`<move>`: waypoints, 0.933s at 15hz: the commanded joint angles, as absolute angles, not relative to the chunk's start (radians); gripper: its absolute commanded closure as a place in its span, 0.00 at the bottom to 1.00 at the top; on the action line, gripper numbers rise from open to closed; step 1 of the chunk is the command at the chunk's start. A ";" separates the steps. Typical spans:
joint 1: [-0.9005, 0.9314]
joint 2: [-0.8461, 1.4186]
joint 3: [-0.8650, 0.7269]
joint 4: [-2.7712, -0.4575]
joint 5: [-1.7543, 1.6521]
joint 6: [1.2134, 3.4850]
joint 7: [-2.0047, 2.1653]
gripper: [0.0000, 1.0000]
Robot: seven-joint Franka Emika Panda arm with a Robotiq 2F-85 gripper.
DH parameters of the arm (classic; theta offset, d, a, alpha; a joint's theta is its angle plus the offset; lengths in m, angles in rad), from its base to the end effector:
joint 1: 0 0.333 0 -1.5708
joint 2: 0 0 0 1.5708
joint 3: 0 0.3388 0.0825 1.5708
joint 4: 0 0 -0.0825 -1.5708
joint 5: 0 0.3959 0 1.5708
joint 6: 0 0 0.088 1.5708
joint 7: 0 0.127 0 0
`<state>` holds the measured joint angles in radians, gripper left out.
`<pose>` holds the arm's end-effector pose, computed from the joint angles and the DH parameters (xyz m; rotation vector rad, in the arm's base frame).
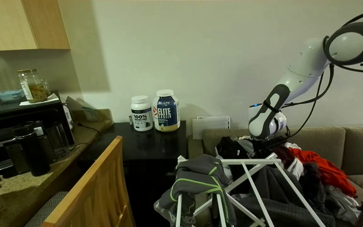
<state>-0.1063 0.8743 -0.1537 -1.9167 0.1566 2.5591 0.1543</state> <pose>0.5643 -0.1577 0.0055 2.9819 -0.7825 -0.3372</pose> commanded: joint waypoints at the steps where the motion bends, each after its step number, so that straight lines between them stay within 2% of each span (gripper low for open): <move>1: -0.153 0.774 -0.139 -1.939 0.138 2.464 0.095 0.97; 14: -0.196 0.601 -0.120 -1.885 0.148 2.204 -0.013 0.97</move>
<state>-0.1621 0.6868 -0.1418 -1.8728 0.1559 2.2683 0.0422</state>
